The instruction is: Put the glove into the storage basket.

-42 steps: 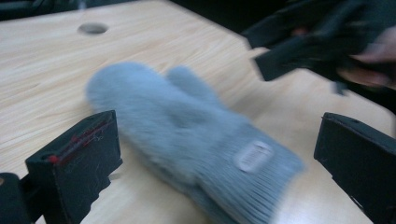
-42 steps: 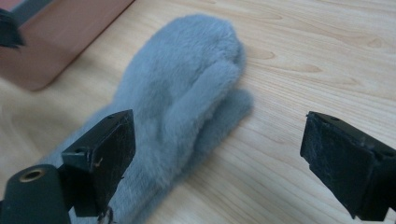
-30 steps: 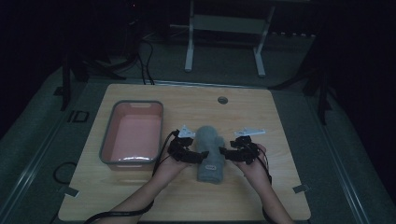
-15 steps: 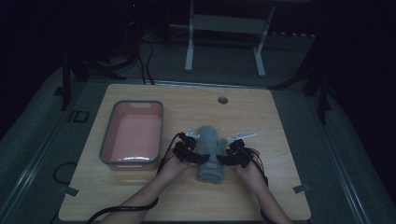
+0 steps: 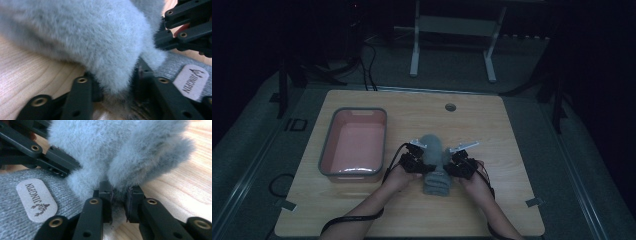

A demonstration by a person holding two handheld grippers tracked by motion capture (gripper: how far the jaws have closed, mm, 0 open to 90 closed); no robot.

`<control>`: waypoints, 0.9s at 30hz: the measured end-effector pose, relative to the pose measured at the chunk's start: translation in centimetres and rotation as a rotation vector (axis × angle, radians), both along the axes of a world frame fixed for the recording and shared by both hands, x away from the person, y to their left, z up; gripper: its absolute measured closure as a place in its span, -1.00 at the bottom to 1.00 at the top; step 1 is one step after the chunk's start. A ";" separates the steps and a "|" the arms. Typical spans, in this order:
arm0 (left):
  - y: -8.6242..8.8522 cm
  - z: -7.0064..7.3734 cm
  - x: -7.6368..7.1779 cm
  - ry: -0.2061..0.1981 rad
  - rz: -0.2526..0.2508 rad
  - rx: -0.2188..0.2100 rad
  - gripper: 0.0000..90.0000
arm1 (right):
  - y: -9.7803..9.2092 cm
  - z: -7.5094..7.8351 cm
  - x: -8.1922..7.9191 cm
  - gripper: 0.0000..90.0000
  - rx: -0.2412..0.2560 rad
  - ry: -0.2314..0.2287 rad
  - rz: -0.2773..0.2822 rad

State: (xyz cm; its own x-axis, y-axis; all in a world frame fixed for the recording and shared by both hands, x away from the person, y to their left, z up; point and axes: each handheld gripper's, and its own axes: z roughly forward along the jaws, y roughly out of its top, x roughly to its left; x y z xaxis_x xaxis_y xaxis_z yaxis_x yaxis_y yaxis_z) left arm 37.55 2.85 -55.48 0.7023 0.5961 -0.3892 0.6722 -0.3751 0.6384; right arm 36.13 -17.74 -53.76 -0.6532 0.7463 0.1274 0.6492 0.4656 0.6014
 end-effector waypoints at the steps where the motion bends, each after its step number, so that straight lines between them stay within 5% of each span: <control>1: 0.0 0.1 -0.1 -0.015 -0.011 0.010 0.60 | 0.0 0.0 -0.1 0.78 0.001 -0.007 0.002; 10: 0.0 2.0 -0.7 -0.061 -0.022 0.009 0.73 | -0.4 1.3 -0.8 0.84 0.034 -0.045 0.006; 27: 2.4 8.6 -0.5 -0.167 0.002 -0.024 0.74 | 1.2 8.0 -1.0 0.84 0.091 -0.176 0.008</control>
State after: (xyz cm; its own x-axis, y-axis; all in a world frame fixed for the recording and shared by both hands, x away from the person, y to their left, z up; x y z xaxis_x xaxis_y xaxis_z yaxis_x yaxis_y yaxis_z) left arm 37.03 5.24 -46.87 0.7569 0.5898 -0.2816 0.5570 -0.3568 0.7499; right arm 35.17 -16.54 -45.75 -0.6774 0.7316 0.0773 0.5267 0.4089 0.7452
